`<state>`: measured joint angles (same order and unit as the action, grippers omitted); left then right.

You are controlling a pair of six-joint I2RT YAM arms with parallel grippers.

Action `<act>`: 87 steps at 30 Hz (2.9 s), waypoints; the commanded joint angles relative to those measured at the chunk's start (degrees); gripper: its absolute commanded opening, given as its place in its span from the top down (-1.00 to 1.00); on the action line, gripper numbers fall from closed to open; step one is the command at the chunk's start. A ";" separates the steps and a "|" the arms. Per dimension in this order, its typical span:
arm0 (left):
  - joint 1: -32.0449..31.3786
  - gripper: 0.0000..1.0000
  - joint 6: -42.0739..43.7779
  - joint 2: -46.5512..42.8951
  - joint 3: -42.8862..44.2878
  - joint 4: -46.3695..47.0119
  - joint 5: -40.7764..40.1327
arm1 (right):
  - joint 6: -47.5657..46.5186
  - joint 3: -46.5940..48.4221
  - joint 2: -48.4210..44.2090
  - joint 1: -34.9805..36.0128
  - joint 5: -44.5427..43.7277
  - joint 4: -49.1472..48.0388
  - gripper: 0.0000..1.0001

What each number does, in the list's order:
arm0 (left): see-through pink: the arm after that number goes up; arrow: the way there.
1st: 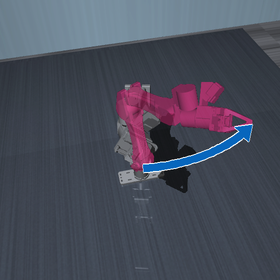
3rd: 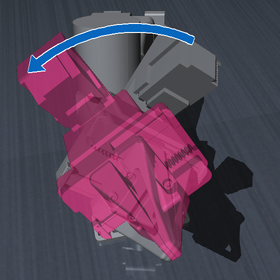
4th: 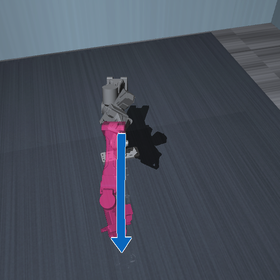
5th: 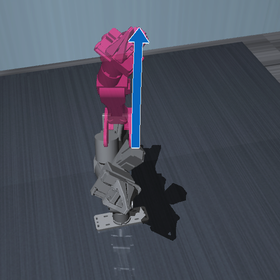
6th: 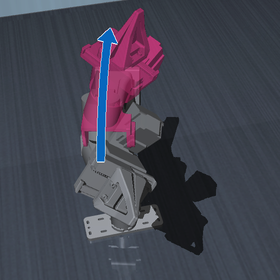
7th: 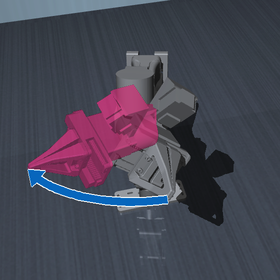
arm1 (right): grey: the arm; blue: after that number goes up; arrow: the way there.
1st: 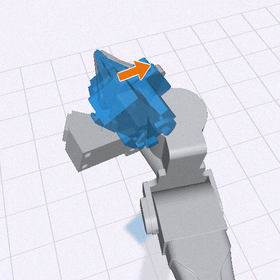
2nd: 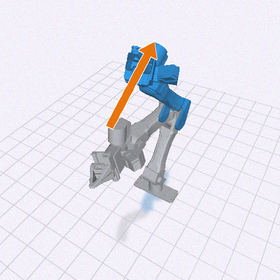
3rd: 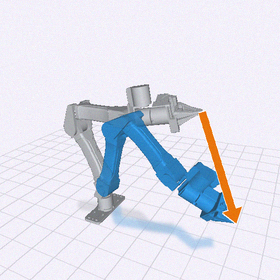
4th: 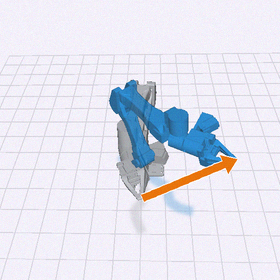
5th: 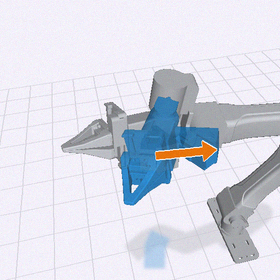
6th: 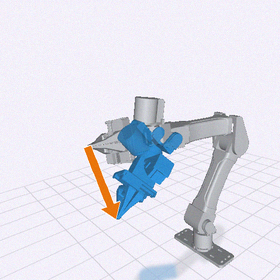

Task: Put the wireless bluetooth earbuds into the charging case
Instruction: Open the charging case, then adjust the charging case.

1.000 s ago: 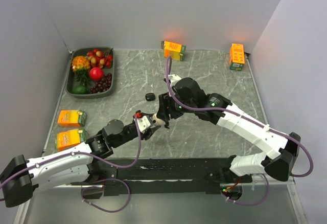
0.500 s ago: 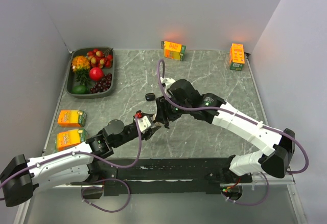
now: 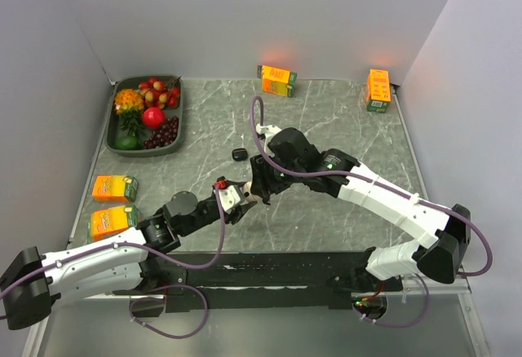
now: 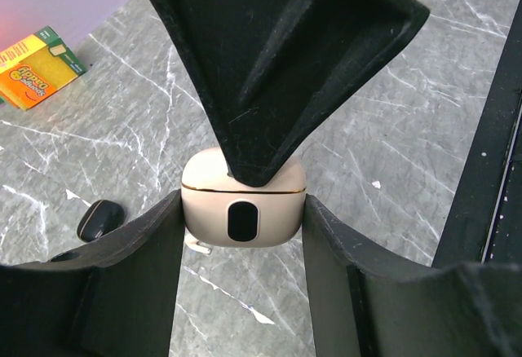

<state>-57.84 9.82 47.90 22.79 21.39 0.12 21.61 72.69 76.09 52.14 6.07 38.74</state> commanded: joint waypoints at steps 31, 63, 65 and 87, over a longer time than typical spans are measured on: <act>-1.04 0.98 -1.13 -4.92 -1.43 8.06 -4.25 | 3.62 -1.32 -9.74 -4.77 6.23 -4.64 -0.22; -1.04 0.89 -5.43 -6.41 -1.08 10.78 -1.96 | 8.98 -9.14 -8.15 -10.22 23.29 -19.05 0.83; -0.96 0.38 -5.52 -6.76 -0.90 10.17 -2.32 | 8.02 -9.23 -9.20 -10.48 23.20 -18.27 1.00; -0.78 -0.93 -21.07 -13.98 11.56 -12.59 3.65 | -31.61 -2.38 -19.93 -7.14 16.26 -4.56 1.00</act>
<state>-58.78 -5.82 33.78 28.56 13.82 -2.39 3.36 69.95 61.65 43.05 25.17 34.17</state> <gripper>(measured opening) 0.963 0.226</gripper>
